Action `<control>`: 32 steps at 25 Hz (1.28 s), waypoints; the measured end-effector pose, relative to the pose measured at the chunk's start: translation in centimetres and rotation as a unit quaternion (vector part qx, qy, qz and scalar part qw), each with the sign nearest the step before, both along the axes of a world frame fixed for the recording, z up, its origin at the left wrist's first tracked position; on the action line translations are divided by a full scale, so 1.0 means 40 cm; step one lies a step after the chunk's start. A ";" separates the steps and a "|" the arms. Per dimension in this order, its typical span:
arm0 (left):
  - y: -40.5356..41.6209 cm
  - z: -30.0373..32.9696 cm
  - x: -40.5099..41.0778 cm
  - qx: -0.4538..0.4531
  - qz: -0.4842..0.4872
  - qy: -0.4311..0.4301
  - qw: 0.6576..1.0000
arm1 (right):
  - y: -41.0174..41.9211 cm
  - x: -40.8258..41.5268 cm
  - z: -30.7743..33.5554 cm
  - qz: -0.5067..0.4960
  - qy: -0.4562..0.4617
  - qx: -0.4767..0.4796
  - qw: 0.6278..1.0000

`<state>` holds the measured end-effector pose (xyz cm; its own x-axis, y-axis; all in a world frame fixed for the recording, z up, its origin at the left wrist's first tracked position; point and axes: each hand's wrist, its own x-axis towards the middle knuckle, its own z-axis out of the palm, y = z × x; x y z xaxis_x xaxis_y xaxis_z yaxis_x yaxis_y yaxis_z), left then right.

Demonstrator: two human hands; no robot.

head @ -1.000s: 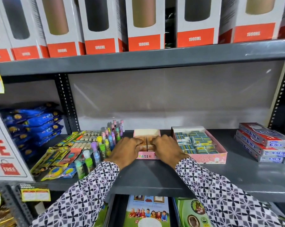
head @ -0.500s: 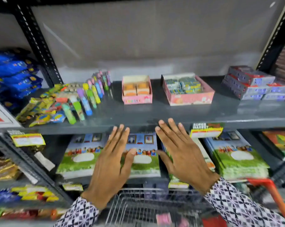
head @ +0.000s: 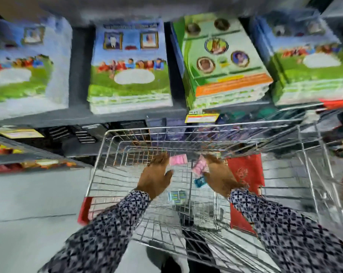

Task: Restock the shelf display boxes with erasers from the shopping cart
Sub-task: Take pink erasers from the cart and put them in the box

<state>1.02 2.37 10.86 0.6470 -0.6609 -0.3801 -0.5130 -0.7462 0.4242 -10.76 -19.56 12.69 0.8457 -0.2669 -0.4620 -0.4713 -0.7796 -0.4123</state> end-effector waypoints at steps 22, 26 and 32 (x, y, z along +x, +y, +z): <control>-0.182 -0.478 0.092 0.038 -0.212 -0.054 0.975 | -0.005 0.034 -0.540 -0.010 -0.003 -0.046 0.999; -0.164 -0.486 0.042 0.043 -0.181 -0.087 0.979 | -0.005 0.027 -0.549 -0.031 -0.028 -0.031 0.999; -0.146 -0.496 0.033 0.033 -0.178 -0.070 0.981 | 0.006 0.004 -0.554 -0.012 -0.058 0.033 0.998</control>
